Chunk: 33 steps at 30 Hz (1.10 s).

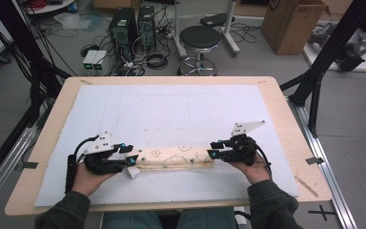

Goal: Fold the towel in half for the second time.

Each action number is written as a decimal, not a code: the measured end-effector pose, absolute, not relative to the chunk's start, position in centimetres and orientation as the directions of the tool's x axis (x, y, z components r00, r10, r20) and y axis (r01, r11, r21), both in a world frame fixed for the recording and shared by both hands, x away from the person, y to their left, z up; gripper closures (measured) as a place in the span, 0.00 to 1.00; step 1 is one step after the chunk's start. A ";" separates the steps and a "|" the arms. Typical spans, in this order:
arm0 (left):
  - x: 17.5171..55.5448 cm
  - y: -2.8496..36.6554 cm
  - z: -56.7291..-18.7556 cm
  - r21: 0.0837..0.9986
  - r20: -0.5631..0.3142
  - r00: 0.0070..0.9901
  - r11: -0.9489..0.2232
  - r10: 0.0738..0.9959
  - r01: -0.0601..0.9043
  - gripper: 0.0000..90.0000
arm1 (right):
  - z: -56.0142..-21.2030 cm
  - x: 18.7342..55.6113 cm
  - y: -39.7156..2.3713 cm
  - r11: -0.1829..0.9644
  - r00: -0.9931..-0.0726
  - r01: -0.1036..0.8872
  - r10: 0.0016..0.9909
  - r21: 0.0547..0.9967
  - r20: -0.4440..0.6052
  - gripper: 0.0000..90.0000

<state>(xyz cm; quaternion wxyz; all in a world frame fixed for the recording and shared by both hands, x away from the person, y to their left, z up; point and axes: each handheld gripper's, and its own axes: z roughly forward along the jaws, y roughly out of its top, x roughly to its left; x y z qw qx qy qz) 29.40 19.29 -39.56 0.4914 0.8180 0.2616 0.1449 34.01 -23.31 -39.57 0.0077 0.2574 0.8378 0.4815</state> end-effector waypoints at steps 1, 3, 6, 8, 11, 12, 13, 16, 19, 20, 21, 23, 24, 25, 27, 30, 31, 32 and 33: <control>29.7 18.8 -39.5 0.876 -0.017 0.827 -0.390 0.562 0.283 0.70 | -39.5 34.3 -22.8 0.407 -0.870 0.417 0.439 0.813 0.227 0.68; 30.3 17.9 -39.6 0.870 -0.006 0.831 -0.406 0.556 0.278 0.83 | -39.4 34.8 -21.7 0.421 -0.873 0.406 0.440 0.811 0.209 0.73; 31.4 16.5 -39.9 0.851 -0.007 0.837 -0.436 0.547 0.292 0.94 | -39.4 35.5 -19.9 0.436 -0.878 0.402 0.431 0.805 0.205 0.80; 32.0 15.6 -40.1 0.839 -0.005 0.845 -0.458 0.535 0.295 0.96 | -39.8 35.9 -18.6 0.456 -0.886 0.398 0.416 0.796 0.204 0.84; 32.6 14.4 -40.6 0.819 -0.013 0.857 -0.486 0.515 0.304 0.98 | -40.3 36.4 -16.8 0.489 -0.894 0.401 0.394 0.775 0.214 0.90; 32.7 14.1 -40.8 0.810 -0.017 0.859 -0.497 0.511 0.312 0.98 | -40.6 36.5 -16.3 0.501 -0.896 0.403 0.384 0.765 0.221 0.91; 32.8 13.8 -41.0 0.800 -0.018 0.865 -0.512 0.501 0.313 0.98 | -40.8 36.6 -15.9 0.516 -0.899 0.404 0.375 0.755 0.225 0.92; 32.6 13.3 -41.7 0.770 -0.019 0.880 -0.554 0.475 0.316 0.98 | -41.6 36.5 -14.8 0.560 -0.905 0.407 0.354 0.721 0.236 0.94; 32.2 13.3 -42.3 0.744 -0.013 0.887 -0.589 0.461 0.317 0.98 | -42.3 36.1 -14.3 0.605 -0.911 0.401 0.339 0.688 0.234 0.95; 32.1 13.3 -42.4 0.738 -0.015 0.887 -0.593 0.462 0.322 0.98 | -42.5 36.0 -14.3 0.618 -0.914 0.397 0.337 0.679 0.227 0.95; 32.0 13.5 -42.6 0.737 -0.013 0.887 -0.595 0.462 0.321 0.98 | -42.6 35.8 -14.3 0.622 -0.913 0.400 0.335 0.673 0.233 0.95; 31.7 13.8 -43.0 0.735 -0.032 0.883 -0.587 0.469 0.339 0.98 | -43.0 35.6 -14.4 0.628 -0.914 0.398 0.331 0.669 0.233 0.95; 31.5 14.0 -43.2 0.729 -0.025 0.885 -0.598 0.465 0.334 0.98 | -43.1 35.4 -14.4 0.630 -0.914 0.400 0.330 0.665 0.237 0.95; 31.3 14.2 -43.2 0.728 -0.025 0.886 -0.599 0.464 0.334 0.98 | -43.2 35.2 -14.5 0.629 -0.912 0.405 0.333 0.663 0.241 0.95; 30.9 14.4 -43.1 0.729 -0.016 0.888 -0.603 0.460 0.325 0.98 | -43.3 34.8 -14.7 0.634 -0.914 0.400 0.332 0.662 0.234 0.95; 30.5 14.8 -43.1 0.726 0.001 0.889 -0.612 0.458 0.314 0.98 | -43.3 34.4 -15.0 0.632 -0.915 0.395 0.336 0.667 0.224 0.95; 30.3 15.0 -43.2 0.727 0.001 0.886 -0.609 0.463 0.317 0.98 | -43.4 34.3 -15.1 0.629 -0.916 0.391 0.336 0.672 0.218 0.95; 30.2 15.2 -43.3 0.738 -0.008 0.884 -0.593 0.468 0.321 0.98 | -43.4 34.2 -15.3 0.626 -0.916 0.390 0.335 0.675 0.219 0.95; 30.2 15.4 -43.4 0.741 -0.011 0.884 -0.590 0.468 0.322 0.98 | -43.5 34.1 -15.5 0.621 -0.915 0.393 0.339 0.678 0.220 0.95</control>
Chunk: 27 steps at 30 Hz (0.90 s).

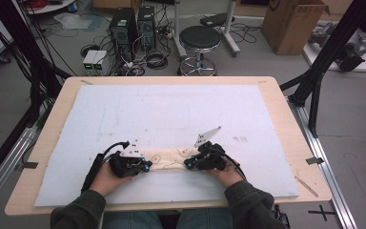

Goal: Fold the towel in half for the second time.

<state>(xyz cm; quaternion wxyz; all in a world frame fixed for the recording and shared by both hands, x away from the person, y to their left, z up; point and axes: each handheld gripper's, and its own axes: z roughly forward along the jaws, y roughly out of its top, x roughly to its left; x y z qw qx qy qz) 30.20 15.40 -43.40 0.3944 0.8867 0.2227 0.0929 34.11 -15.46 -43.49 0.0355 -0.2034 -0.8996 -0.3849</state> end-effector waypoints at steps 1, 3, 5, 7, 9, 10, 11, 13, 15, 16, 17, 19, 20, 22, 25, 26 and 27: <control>30.2 15.5 -43.5 0.745 -0.018 0.883 -0.582 0.469 0.325 0.98 | -43.5 34.0 -15.6 0.618 -0.913 0.398 0.342 0.678 0.225 0.95; 30.2 15.6 -43.2 0.749 -0.019 0.883 -0.578 0.469 0.323 0.96 | -43.4 34.0 -15.6 0.619 -0.915 0.390 0.340 0.682 0.215 0.94; 30.3 15.7 -42.8 0.769 -0.024 0.885 -0.556 0.466 0.314 0.94 | -43.0 34.0 -15.5 0.624 -0.921 0.375 0.337 0.686 0.197 0.93; 30.6 15.9 -42.1 0.794 -0.029 0.878 -0.522 0.478 0.311 0.93 | -42.3 34.2 -15.3 0.609 -0.922 0.366 0.341 0.703 0.184 0.92; 31.1 16.0 -41.4 0.805 -0.019 0.871 -0.509 0.492 0.305 0.93 | -41.6 34.7 -15.1 0.602 -0.923 0.353 0.348 0.716 0.163 0.90; 31.4 16.1 -41.2 0.810 -0.015 0.866 -0.502 0.499 0.303 0.93 | -41.3 35.0 -14.9 0.596 -0.923 0.350 0.351 0.723 0.158 0.89; 31.6 16.2 -41.0 0.815 -0.017 0.861 -0.492 0.508 0.307 0.93 | -41.1 35.2 -14.7 0.592 -0.923 0.348 0.353 0.727 0.154 0.88; 32.0 16.3 -41.2 0.803 -0.022 0.856 -0.501 0.516 0.322 0.93 | -41.1 35.6 -14.3 0.596 -0.925 0.342 0.351 0.727 0.147 0.85; 32.2 16.5 -41.7 0.783 -0.020 0.855 -0.524 0.518 0.335 0.93 | -41.4 35.8 -14.1 0.617 -0.925 0.341 0.353 0.710 0.138 0.82; 32.2 16.7 -42.0 0.777 -0.019 0.856 -0.531 0.517 0.338 0.93 | -41.7 35.9 -14.1 0.635 -0.925 0.343 0.356 0.692 0.131 0.81; 32.2 17.0 -42.3 0.769 -0.024 0.852 -0.535 0.523 0.349 0.93 | -42.0 35.9 -14.1 0.640 -0.926 0.341 0.355 0.689 0.129 0.80; 32.2 17.5 -43.0 0.762 -0.039 0.851 -0.536 0.523 0.364 0.89 | -42.4 35.7 -14.3 0.652 -0.925 0.338 0.363 0.678 0.112 0.77; 32.2 17.7 -43.2 0.749 -0.046 0.852 -0.546 0.521 0.375 0.88 | -42.6 35.6 -14.4 0.658 -0.924 0.342 0.367 0.671 0.111 0.75; 32.0 17.9 -43.3 0.745 -0.032 0.858 -0.561 0.512 0.362 0.85 | -43.0 35.5 -14.8 0.664 -0.923 0.343 0.370 0.665 0.107 0.72; 31.8 18.1 -43.3 0.740 -0.024 0.862 -0.571 0.506 0.356 0.75 | -43.1 35.1 -15.4 0.660 -0.926 0.327 0.366 0.676 0.090 0.67; 31.8 18.2 -43.3 0.736 -0.020 0.865 -0.578 0.501 0.351 0.73 | -43.1 35.0 -15.6 0.662 -0.926 0.326 0.369 0.675 0.085 0.65; 31.7 18.2 -43.3 0.735 -0.019 0.865 -0.580 0.502 0.353 0.71 | -43.1 34.9 -15.8 0.664 -0.926 0.323 0.370 0.674 0.079 0.64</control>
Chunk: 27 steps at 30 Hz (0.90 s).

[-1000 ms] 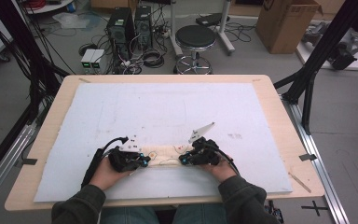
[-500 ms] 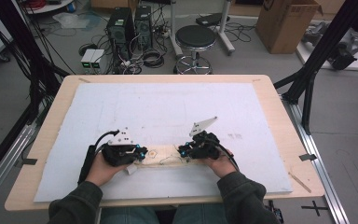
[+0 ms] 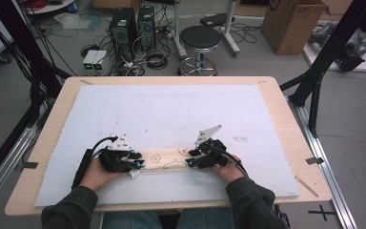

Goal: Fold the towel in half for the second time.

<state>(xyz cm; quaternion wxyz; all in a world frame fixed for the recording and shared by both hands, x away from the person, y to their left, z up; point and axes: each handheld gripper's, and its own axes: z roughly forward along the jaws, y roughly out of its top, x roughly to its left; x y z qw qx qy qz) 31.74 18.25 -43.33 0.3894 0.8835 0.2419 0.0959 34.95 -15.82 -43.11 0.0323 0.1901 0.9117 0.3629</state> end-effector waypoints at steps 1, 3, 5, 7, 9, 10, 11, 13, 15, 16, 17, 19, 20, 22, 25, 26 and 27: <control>31.7 18.3 -43.4 0.737 -0.012 0.866 -0.580 0.501 0.346 0.69 | -43.1 34.9 -16.0 0.667 -0.927 0.315 0.368 0.675 0.069 0.62; 31.6 18.4 -43.4 0.737 -0.011 0.864 -0.580 0.503 0.346 0.66 | -43.1 34.8 -16.5 0.670 -0.927 0.311 0.371 0.675 0.059 0.59; 31.6 18.5 -43.4 0.735 -0.011 0.864 -0.582 0.503 0.348 0.64 | -43.0 34.7 -16.9 0.672 -0.927 0.303 0.373 0.676 0.046 0.57; 31.6 18.5 -43.4 0.734 -0.007 0.866 -0.586 0.501 0.344 0.63 | -43.0 34.6 -17.4 0.676 -0.925 0.304 0.377 0.671 0.039 0.56; 31.6 18.6 -43.4 0.732 -0.002 0.864 -0.588 0.503 0.344 0.61 | -43.0 34.6 -17.9 0.677 -0.925 0.300 0.379 0.671 0.031 0.55; 31.6 18.7 -43.4 0.733 -0.003 0.863 -0.586 0.506 0.346 0.60 | -43.0 34.6 -18.1 0.676 -0.925 0.296 0.378 0.675 0.027 0.55; 31.5 18.7 -43.5 0.735 -0.007 0.862 -0.582 0.507 0.349 0.60 | -43.0 34.5 -18.4 0.678 -0.925 0.300 0.380 0.671 0.030 0.55; 31.5 18.8 -43.4 0.733 0.003 0.863 -0.588 0.505 0.342 0.60 | -43.0 34.5 -18.9 0.675 -0.922 0.303 0.387 0.672 0.026 0.54; 31.5 18.8 -43.5 0.734 0.000 0.863 -0.586 0.505 0.343 0.60 | -43.1 34.5 -19.4 0.667 -0.918 0.310 0.395 0.678 0.031 0.54; 31.5 18.8 -43.4 0.734 0.000 0.863 -0.586 0.505 0.342 0.60 | -43.1 34.4 -19.6 0.663 -0.916 0.313 0.400 0.679 0.032 0.54; 31.5 18.9 -43.4 0.733 0.003 0.864 -0.588 0.504 0.341 0.60 | -43.1 34.3 -19.9 0.664 -0.916 0.315 0.400 0.679 0.033 0.54; 31.5 18.9 -43.4 0.735 0.002 0.862 -0.585 0.507 0.343 0.59 | -43.2 34.3 -20.3 0.654 -0.914 0.316 0.405 0.687 0.035 0.53; 31.4 19.0 -43.4 0.735 -0.001 0.864 -0.585 0.503 0.342 0.59 | -43.2 34.2 -20.4 0.654 -0.913 0.318 0.406 0.687 0.036 0.53; 31.3 19.1 -43.4 0.737 0.000 0.866 -0.585 0.501 0.339 0.57 | -43.2 34.1 -20.7 0.648 -0.911 0.323 0.410 0.690 0.041 0.53; 31.3 19.3 -43.3 0.736 -0.001 0.868 -0.588 0.496 0.337 0.56 | -43.4 34.0 -21.0 0.642 -0.911 0.315 0.410 0.699 0.033 0.53; 31.3 19.3 -43.4 0.738 -0.006 0.868 -0.584 0.497 0.339 0.56 | -43.5 34.0 -21.0 0.642 -0.912 0.315 0.408 0.698 0.036 0.53; 31.3 19.4 -43.3 0.734 -0.003 0.870 -0.589 0.493 0.337 0.55 | -43.5 34.0 -21.0 0.646 -0.914 0.309 0.405 0.698 0.029 0.53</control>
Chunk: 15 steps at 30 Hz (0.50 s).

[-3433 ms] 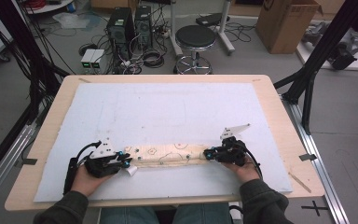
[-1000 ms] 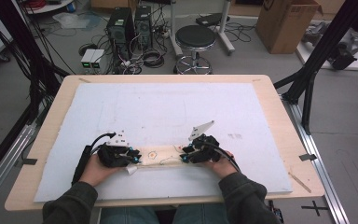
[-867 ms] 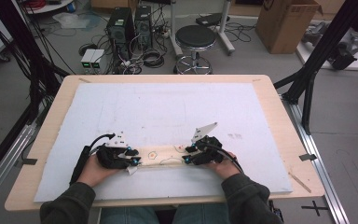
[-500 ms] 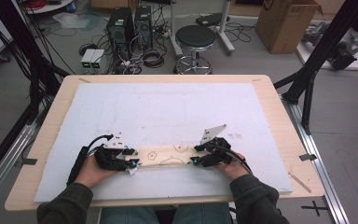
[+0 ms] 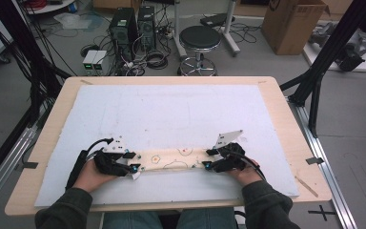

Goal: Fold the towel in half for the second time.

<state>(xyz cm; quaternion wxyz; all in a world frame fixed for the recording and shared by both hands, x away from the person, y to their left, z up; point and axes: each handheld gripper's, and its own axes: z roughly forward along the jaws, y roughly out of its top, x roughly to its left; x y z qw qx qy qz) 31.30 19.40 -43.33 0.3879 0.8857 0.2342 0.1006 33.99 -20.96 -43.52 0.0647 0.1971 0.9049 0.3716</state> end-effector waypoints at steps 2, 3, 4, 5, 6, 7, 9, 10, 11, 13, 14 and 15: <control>31.3 19.4 -43.4 0.735 -0.004 0.871 -0.589 0.492 0.336 0.55 | -43.6 34.0 -21.0 0.643 -0.915 0.304 0.404 0.702 0.026 0.53; 31.3 19.4 -43.4 0.736 -0.005 0.870 -0.588 0.493 0.337 0.55 | -43.6 33.9 -21.0 0.642 -0.914 0.303 0.405 0.705 0.024 0.53; 31.3 19.4 -43.4 0.736 -0.003 0.871 -0.588 0.491 0.335 0.55 | -43.7 33.9 -21.0 0.640 -0.913 0.305 0.406 0.706 0.026 0.52; 31.3 19.4 -43.5 0.736 -0.005 0.870 -0.587 0.492 0.337 0.55 | -43.7 33.8 -21.0 0.641 -0.914 0.301 0.406 0.706 0.020 0.52; 31.3 19.4 -43.5 0.735 -0.006 0.868 -0.587 0.496 0.340 0.55 | -43.7 33.8 -21.0 0.641 -0.914 0.297 0.406 0.708 0.015 0.52; 31.3 19.4 -43.5 0.735 -0.005 0.868 -0.587 0.496 0.340 0.55 | -43.7 33.8 -21.0 0.641 -0.914 0.297 0.406 0.708 0.016 0.52; 31.3 19.4 -43.6 0.734 -0.001 0.870 -0.591 0.493 0.335 0.55 | -43.9 33.7 -21.1 0.631 -0.914 0.292 0.405 0.719 0.016 0.52; 31.3 19.4 -43.6 0.737 0.000 0.870 -0.588 0.493 0.333 0.55 | -44.0 33.7 -21.2 0.624 -0.914 0.289 0.406 0.726 0.014 0.52; 31.3 19.4 -43.6 0.738 0.001 0.871 -0.588 0.491 0.330 0.55 | -44.1 33.6 -21.3 0.618 -0.913 0.290 0.408 0.731 0.017 0.52; 31.3 19.4 -43.7 0.738 0.002 0.870 -0.588 0.493 0.332 0.55 | -44.1 33.6 -21.3 0.615 -0.913 0.288 0.408 0.734 0.016 0.52; 31.3 19.4 -43.7 0.738 0.003 0.869 -0.588 0.495 0.332 0.55 | -44.1 33.5 -21.3 0.615 -0.913 0.288 0.408 0.734 0.016 0.52; 31.3 19.4 -43.7 0.737 0.004 0.868 -0.588 0.497 0.334 0.55 | -44.1 33.5 -21.3 0.615 -0.912 0.289 0.410 0.734 0.016 0.52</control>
